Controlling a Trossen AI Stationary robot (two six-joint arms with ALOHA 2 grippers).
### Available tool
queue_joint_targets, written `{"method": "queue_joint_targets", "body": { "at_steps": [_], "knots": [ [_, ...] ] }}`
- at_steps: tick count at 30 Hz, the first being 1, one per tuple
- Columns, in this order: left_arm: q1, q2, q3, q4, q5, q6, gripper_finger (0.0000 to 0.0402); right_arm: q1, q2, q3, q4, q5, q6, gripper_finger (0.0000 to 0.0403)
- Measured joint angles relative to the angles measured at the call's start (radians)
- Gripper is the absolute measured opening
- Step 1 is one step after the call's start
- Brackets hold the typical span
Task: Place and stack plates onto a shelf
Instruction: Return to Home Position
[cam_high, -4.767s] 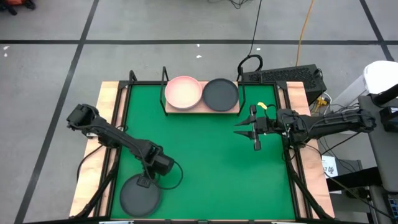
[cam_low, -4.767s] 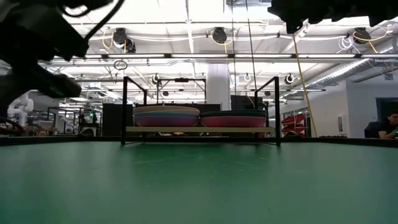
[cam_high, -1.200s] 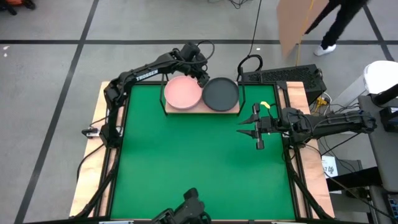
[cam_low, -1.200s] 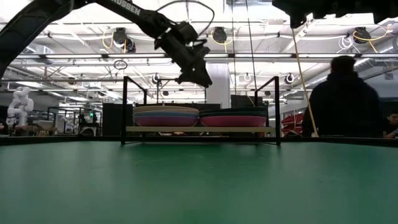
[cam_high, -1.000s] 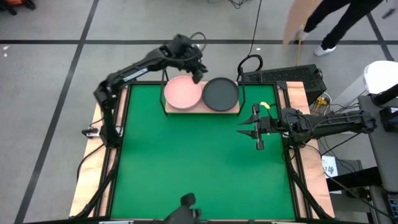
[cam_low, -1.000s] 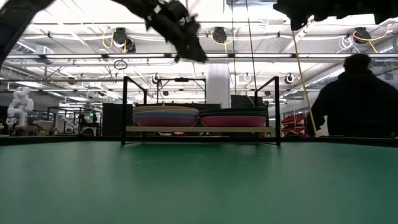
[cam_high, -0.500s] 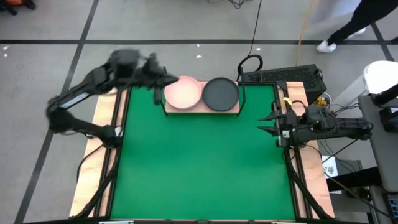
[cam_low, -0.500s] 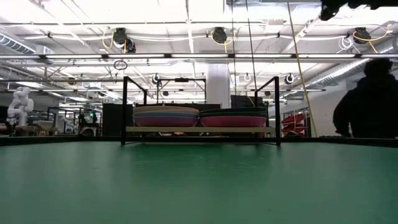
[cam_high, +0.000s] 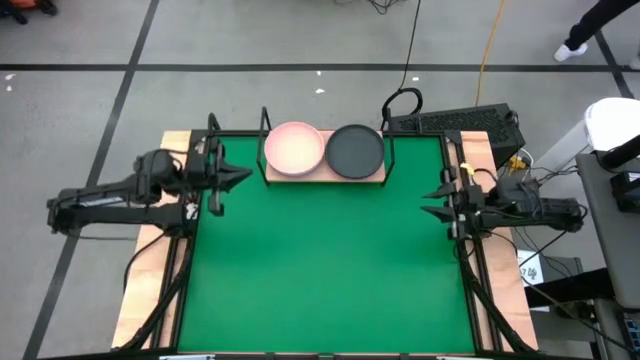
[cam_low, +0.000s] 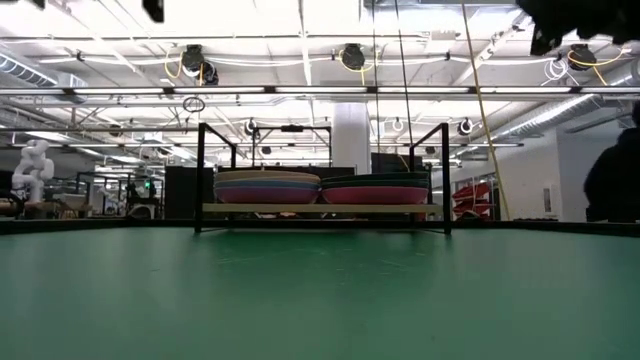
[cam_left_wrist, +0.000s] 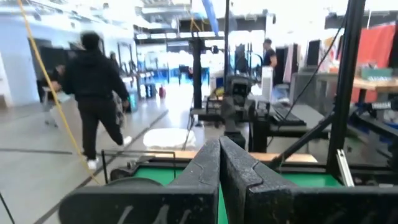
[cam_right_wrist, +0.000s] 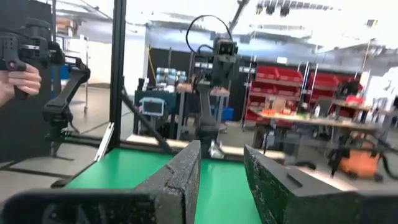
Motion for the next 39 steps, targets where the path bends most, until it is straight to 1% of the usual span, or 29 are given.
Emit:
{"method": "queue_joint_targets", "body": {
  "at_steps": [3, 8, 12, 14, 16, 19, 21, 23, 26, 27, 34, 39],
  "knots": [
    [-0.005, -0.071, -0.133, 0.079, -0.003, -0.002, 0.0002, 0.000, -0.033, -0.063, 0.010, 0.000, 0.041, 0.0105],
    [-0.005, -0.148, -0.330, 0.229, -0.003, -0.027, 0.0001, 0.000, -0.059, -0.157, 0.124, 0.004, 0.048, 0.0105],
    [-0.005, -0.177, -0.451, 0.350, -0.003, -0.068, 0.0001, 0.000, -0.059, -0.214, 0.208, 0.045, 0.018, 0.0105],
    [-0.004, -0.181, -0.497, 0.393, -0.002, -0.082, 0.0001, 0.000, -0.059, -0.241, 0.230, 0.079, 0.006, 0.0105],
    [-0.004, -0.181, -0.532, 0.421, -0.001, -0.076, 0.0001, 0.000, -0.059, -0.272, 0.256, 0.083, -0.002, 0.0105],
    [-0.004, -0.181, -0.576, 0.440, 0.000, -0.053, 0.0001, 0.000, -0.059, -0.299, 0.296, 0.079, -0.006, 0.0100],
    [-0.004, -0.181, -0.606, 0.442, 0.000, -0.044, 0.0001, 0.000, -0.060, -0.309, 0.297, 0.078, -0.006, 0.0086],
    [-0.005, -0.179, -0.617, 0.429, 0.002, -0.052, 0.0001, 0.000, -0.058, -0.309, 0.265, 0.078, -0.008, 0.0062],
    [-0.005, -0.178, -0.617, 0.408, 0.033, -0.069, 0.0001, 0.000, -0.059, -0.309, 0.270, 0.077, -0.009, 0.0015],
    [-0.005, -0.178, -0.617, 0.408, 0.041, -0.068, 0.0001, 0.000, -0.059, -0.310, 0.268, 0.077, -0.009, 0.0008],
    [-0.006, -0.178, -0.617, 0.419, 0.045, -0.076, 0.0006, 0.000, -0.058, -0.311, 0.265, 0.081, -0.002, 0.0027],
    [-0.006, -0.178, -0.617, 0.418, 0.045, -0.076, 0.0013, 0.000, -0.058, -0.312, 0.266, 0.078, -0.002, 0.0029]
  ]
}}
